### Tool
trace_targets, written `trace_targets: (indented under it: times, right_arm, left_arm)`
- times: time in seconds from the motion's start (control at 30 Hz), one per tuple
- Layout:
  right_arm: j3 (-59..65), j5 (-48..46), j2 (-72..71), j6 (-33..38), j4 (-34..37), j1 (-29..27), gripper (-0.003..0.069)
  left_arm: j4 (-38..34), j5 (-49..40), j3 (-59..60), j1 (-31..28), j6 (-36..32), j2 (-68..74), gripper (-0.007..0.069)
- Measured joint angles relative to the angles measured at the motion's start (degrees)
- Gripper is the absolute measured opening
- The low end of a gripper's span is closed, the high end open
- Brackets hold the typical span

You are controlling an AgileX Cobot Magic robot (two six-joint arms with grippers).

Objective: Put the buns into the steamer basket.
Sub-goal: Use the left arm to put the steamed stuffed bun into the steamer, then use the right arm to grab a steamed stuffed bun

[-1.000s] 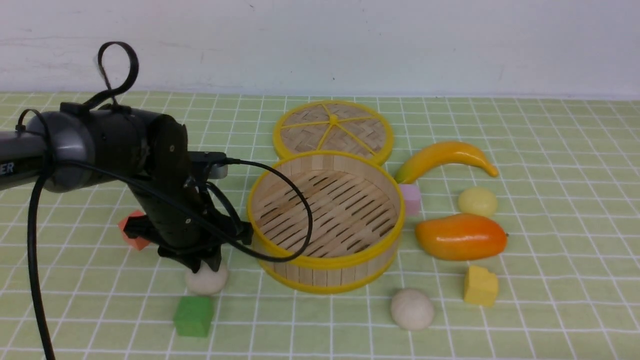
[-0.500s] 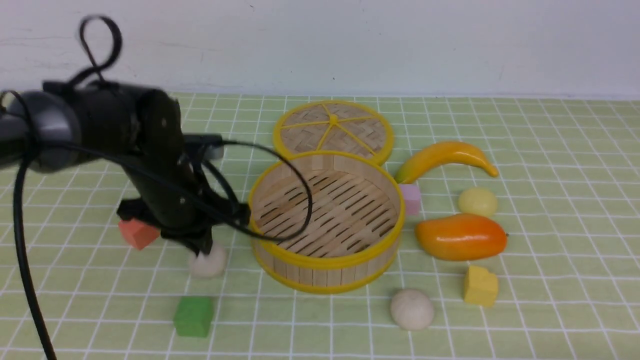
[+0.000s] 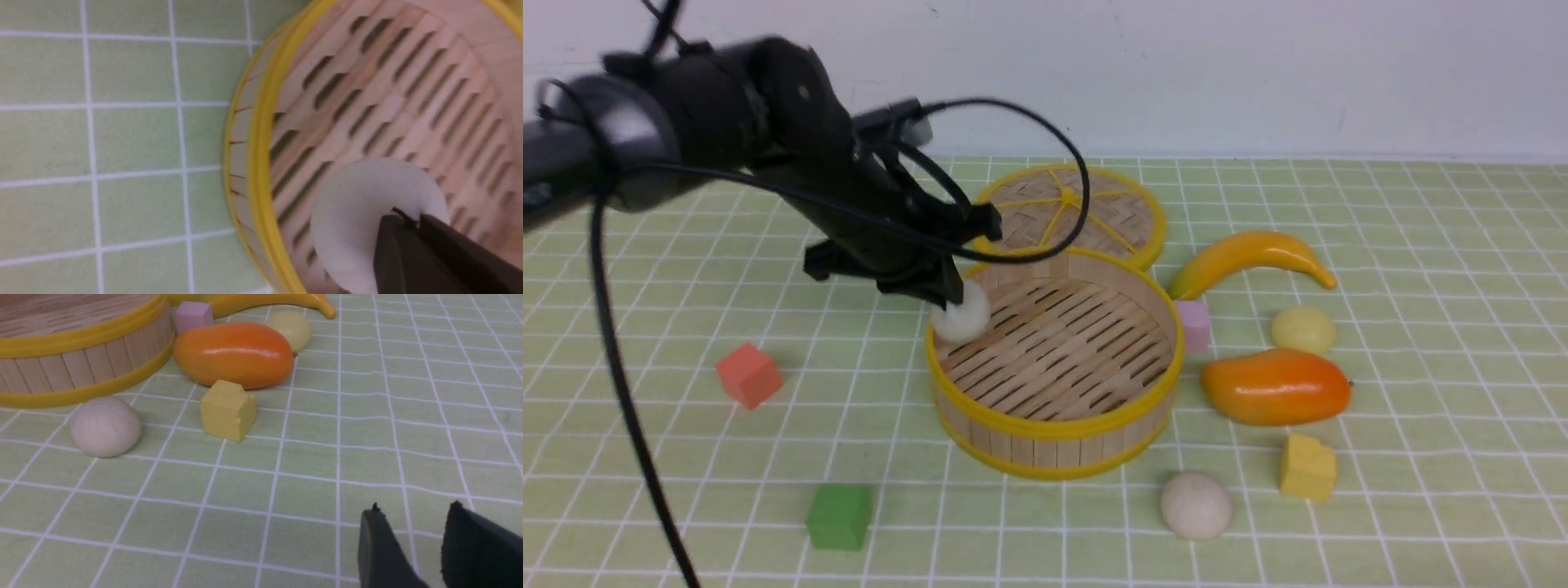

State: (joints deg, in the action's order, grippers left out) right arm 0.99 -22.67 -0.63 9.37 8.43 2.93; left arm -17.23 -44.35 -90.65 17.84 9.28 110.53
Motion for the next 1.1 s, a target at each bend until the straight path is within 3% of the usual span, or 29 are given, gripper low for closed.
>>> trace_targets:
  times: [0.3,0.53,0.67,0.93,1.03,1.1]
  right_arm:
    - [0.0,0.0,0.0,0.0,0.0,0.0,0.0239]
    - [0.0,0.0,0.0,0.0,0.0,0.0,0.0239]
    - [0.0,0.0,0.0,0.0,0.0,0.0,0.0239]
    - [0.5,4.3,0.0,0.0,-0.6,0.0,0.0239]
    - [0.6,9.6,0.0,0.0,-0.6,0.0,0.0239]
    - [0.6,16.6,0.0,-0.5,0.8,0.0,0.0239]
  left_arm:
    - [-2.7,1.8,0.0,0.0,0.0,5.6,0.0080]
    - [-1.0,-2.1,-0.2,0.0,0.0,3.3,0.0322]
    - [2.8,-7.2,-1.1,-0.1,0.0,-1.6,0.0393]
    - [4.4,-18.3,-1.6,-0.1,-0.9,-17.4,0.0372]
    - [5.4,-23.1,-1.8,-0.1,-1.5,-23.1,0.0314]
    - [6.1,-26.2,-1.1,-0.1,-1.5,-30.2,0.0200]
